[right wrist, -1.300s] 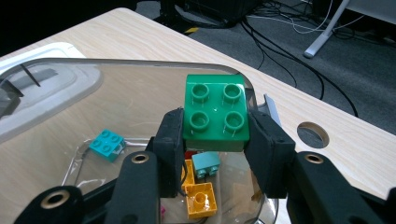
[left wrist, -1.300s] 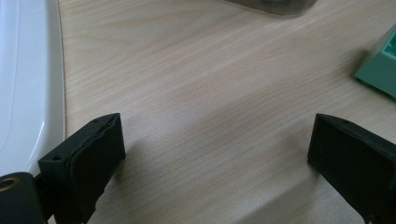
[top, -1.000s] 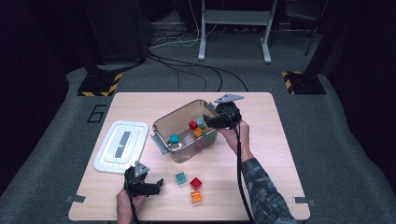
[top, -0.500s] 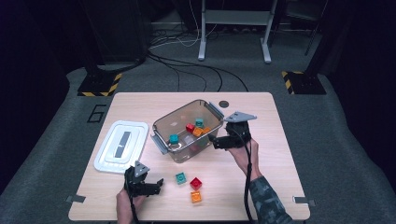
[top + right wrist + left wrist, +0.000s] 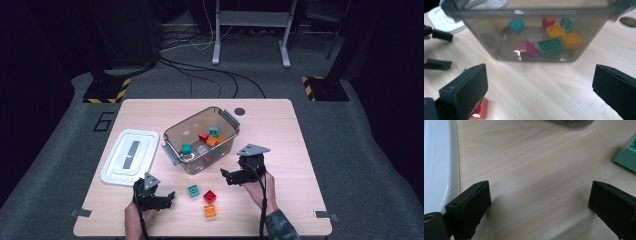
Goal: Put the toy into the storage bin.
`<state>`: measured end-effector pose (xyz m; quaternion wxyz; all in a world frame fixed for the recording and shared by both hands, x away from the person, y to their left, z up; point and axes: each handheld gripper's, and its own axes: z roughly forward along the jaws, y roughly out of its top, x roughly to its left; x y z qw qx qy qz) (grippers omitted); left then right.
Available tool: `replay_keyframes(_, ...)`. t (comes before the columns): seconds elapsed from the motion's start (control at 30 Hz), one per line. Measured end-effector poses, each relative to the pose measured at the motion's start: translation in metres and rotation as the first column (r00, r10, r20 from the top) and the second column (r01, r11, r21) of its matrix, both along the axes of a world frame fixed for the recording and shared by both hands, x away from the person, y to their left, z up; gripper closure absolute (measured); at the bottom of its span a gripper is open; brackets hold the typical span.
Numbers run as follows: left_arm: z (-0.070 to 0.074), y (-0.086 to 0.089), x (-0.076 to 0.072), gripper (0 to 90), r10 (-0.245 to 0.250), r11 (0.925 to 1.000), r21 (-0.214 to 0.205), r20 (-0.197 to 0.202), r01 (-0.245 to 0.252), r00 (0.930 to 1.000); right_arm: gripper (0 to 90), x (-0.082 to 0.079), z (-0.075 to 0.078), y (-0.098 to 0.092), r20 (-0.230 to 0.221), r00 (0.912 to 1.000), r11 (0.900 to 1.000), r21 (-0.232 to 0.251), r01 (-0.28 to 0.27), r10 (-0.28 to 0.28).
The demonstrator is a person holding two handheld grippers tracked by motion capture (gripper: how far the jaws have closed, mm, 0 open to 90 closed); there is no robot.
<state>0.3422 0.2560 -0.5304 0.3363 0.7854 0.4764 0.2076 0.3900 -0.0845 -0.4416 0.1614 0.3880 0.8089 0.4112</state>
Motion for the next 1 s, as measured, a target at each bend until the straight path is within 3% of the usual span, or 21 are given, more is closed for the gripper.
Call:
replay_keyframes(0.4, 0.0, 0.0, 0.0, 3.8, 0.0, 1.0, 0.002, -0.002, 0.0, 1.0, 0.0, -0.021, -0.042, 0.038, -0.09, 0.9911, 0.9933, -0.053, -0.103, 0.098)
replay_keyframes(0.77, 0.0, 0.0, 0.0, 3.8, 0.0, 1.0, 0.002, 0.001, 0.0, 1.0, 0.0, -0.031, -0.063, 0.062, -0.136, 0.9814, 0.9856, -0.083, -0.147, 0.135)
replay_keyframes(0.83, 0.0, 0.0, 0.0, 3.8, 0.001, 1.0, 0.001, 0.001, -0.001, 1.0, 6.5, -0.03, -0.065, 0.063, -0.141, 0.9805, 0.9829, -0.104, -0.152, 0.137)
replay_keyframes(1.0, 0.0, 0.0, 0.0, 3.8, 0.0, 1.0, 0.002, -0.001, 0.0, 1.0, 21.3, -0.031, -0.067, 0.06, -0.146, 0.9837, 0.9866, -0.109, -0.122, 0.105)
